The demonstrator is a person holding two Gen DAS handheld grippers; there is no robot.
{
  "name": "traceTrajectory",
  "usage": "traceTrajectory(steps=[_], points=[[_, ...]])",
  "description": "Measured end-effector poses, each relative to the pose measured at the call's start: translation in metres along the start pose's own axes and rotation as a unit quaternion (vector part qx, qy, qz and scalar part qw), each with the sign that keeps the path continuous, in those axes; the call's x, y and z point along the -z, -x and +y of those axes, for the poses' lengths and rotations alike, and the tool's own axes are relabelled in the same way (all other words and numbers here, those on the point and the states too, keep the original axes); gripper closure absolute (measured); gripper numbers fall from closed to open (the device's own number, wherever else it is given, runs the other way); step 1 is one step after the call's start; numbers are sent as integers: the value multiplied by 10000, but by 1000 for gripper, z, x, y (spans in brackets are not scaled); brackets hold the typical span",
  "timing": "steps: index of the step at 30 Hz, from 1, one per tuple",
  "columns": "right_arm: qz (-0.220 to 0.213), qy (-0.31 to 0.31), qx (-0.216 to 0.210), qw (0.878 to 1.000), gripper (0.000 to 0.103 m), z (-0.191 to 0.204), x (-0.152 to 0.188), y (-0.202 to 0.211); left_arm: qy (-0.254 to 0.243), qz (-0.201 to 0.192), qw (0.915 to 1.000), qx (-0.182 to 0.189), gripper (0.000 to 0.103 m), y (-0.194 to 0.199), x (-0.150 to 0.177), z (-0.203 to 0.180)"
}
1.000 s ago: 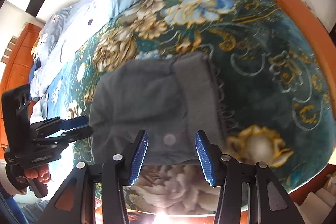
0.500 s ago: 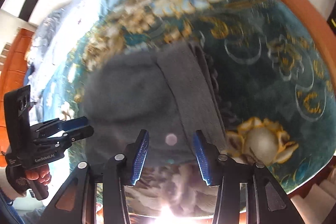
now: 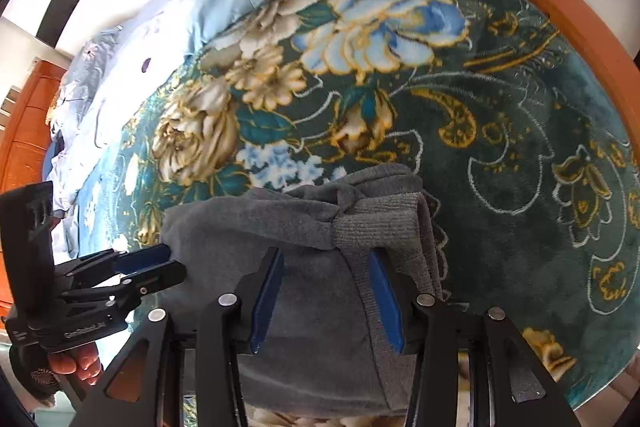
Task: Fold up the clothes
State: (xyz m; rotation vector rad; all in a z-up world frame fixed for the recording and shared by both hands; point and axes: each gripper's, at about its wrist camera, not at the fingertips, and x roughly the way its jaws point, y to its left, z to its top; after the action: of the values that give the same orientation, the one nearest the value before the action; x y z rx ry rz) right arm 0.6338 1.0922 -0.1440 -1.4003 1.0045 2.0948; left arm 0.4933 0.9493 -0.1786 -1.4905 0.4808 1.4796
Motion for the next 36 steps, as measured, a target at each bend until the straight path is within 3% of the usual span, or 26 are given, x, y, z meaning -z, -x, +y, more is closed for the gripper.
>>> traceTrajectory(steps=[3,7,14,16,18,32,34,36], points=[[28,-10,-17,10000,51,-1,-1,-6,9,21,10000,34,41,-5,0,-1],[59,75,-112,9999,34,2,-3,-12,35,64,10000,20,40,-12,-2,-1],[99,303,-89,9995,14,15,-5,-24,111,132,9998,65,38,-21,-3,4],[100,311,-96,9994,10,16,-6,-26,123,137,9998,47,26,-22,-3,5],[102,317,-107,9994,6,18,-6,-27,173,172,9997,75,26,-23,-3,7],[-42,244,-139,9996,0,31,-1,6,335,58,9993,-130,26,24,14,16],[-107,217,-124,9996,0,34,6,16,289,40,9994,-193,19,34,22,17],[-153,147,-105,9997,0,35,16,26,244,-21,9994,-226,18,45,30,18]])
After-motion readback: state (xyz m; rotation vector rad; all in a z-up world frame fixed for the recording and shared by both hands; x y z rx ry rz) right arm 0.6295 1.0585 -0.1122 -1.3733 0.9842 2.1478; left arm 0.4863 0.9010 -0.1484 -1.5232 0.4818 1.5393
